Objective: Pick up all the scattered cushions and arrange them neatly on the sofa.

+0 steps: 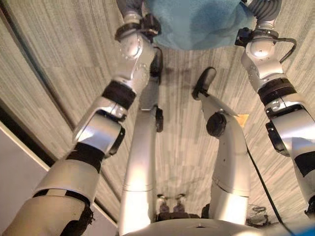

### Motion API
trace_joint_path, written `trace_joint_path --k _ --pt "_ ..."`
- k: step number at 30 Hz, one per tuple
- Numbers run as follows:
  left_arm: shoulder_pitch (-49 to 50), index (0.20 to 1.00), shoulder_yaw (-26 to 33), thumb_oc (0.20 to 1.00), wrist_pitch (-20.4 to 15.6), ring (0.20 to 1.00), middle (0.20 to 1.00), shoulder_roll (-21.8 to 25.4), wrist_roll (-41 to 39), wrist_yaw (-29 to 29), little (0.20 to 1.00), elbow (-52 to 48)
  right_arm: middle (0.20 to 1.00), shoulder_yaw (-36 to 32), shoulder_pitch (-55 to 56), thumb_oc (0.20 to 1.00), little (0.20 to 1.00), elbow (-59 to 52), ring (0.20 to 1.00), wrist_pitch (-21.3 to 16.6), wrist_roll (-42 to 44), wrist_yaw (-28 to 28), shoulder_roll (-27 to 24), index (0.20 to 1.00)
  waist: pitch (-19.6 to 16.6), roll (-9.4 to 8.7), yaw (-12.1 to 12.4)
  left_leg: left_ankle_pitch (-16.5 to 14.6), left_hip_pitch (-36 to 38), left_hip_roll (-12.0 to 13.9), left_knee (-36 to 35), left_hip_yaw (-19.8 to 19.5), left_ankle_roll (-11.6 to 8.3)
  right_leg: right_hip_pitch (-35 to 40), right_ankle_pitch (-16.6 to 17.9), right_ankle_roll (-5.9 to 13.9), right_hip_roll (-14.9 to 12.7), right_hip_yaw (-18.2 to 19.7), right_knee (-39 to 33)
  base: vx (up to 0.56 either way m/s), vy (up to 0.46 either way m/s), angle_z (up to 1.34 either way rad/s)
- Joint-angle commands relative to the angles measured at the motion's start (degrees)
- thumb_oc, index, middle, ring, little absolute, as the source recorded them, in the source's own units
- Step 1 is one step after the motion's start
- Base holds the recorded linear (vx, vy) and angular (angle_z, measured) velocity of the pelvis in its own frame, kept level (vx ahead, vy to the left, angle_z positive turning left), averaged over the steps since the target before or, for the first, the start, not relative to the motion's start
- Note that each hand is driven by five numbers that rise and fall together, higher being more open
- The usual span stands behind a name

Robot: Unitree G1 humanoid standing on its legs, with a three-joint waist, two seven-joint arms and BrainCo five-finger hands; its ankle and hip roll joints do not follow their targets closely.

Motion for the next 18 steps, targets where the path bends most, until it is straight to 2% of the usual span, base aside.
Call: trace_joint_path --k 1,5,8,9,10,11,18 --pt "1.4 1.000 -2.6 1.000 0.2 1.000 1.000 1.7 6.6 -5.5 1.000 -1.9 1.000 6.7 -3.0 1.000 1.000 -4.7 1.000 -2.6 -4.1 5.3 6.2 1.000 -5.2 0.63 -1.6 -12.4 1.5 1.0 11.0 -5.3 -2.32 2.5 3.7 9.33 -2.6 1.6 -4.6 0.00 0.068 -0.01" --pt "-2.3 1.000 -6.5 1.000 2.0 1.000 1.000 2.7 8.9 -7.0 1.000 0.5 1.000 7.5 -3.8 1.000 1.000 -4.2 1.000 -2.2 -3.4 6.2 6.3 1.000 -5.3 1.24 -1.9 -12.2 1.5 1.1 10.7 -4.6 -2.34 2.5 3.8 9.44 -2.5 1.8 -5.1 -0.01 0.052 0.00" --pt "-3.3 1.000 -7.3 1.000 1.8 1.000 1.000 2.6 9.8 -6.5 1.000 0.6 1.000 8.0 -4.3 1.000 1.000 -4.2 1.000 -2.1 -3.1 6.5 6.3 1.000 -5.4 1.30 -1.9 -12.2 1.5 1.1 10.6 -4.4 -2.28 2.3 4.0 9.62 -2.3 2.1 -5.2 0.00 0.016 0.00" --pt "-3.5 0.633 -7.2 0.633 1.7 0.633 0.633 1.8 9.7 -6.2 0.633 0.5 0.576 8.3 -4.4 0.576 0.576 -4.3 0.576 -2.0 -2.8 6.8 6.5 0.576 -5.4 1.27 -2.0 -12.2 1.5 1.1 10.4 -4.4 -2.28 2.3 4.0 9.55 -2.3 2.0 -5.4 0.00 0.000 0.00" --pt "-3.3 0.235 -6.9 0.235 1.6 0.235 0.235 1.2 9.4 -6.0 0.235 0.3 0.200 8.6 -4.4 0.200 0.200 -4.4 0.200 -2.0 -2.5 6.9 6.6 0.200 -5.5 1.22 -2.0 -12.2 1.5 1.0 10.5 -4.4 -2.23 2.2 3.9 9.50 -2.2 2.0 -5.3 0.00 0.000 0.00" --pt "-3.2 0.200 -6.7 0.200 1.4 0.200 0.200 1.0 9.2 -5.8 0.200 -0.1 0.200 8.7 -4.4 0.200 0.200 -4.7 0.200 -2.0 -2.4 7.0 6.7 0.200 -5.5 1.22 -2.1 -12.1 1.5 0.9 10.5 -4.4 -2.19 2.1 3.9 9.56 -2.1 2.2 -5.1 0.00 0.000 0.00" --pt "-0.8 0.200 -3.8 0.200 0.1 0.200 0.200 0.7 6.9 -5.0 0.200 -2.9 0.200 8.5 -4.1 0.200 0.200 -7.2 0.200 -2.7 -1.4 6.9 7.1 0.200 -6.2 1.22 -2.0 -12.2 1.5 0.7 10.9 -4.4 -2.01 2.0 4.3 9.52 -1.9 2.1 -5.2 -0.01 0.021 -0.02"
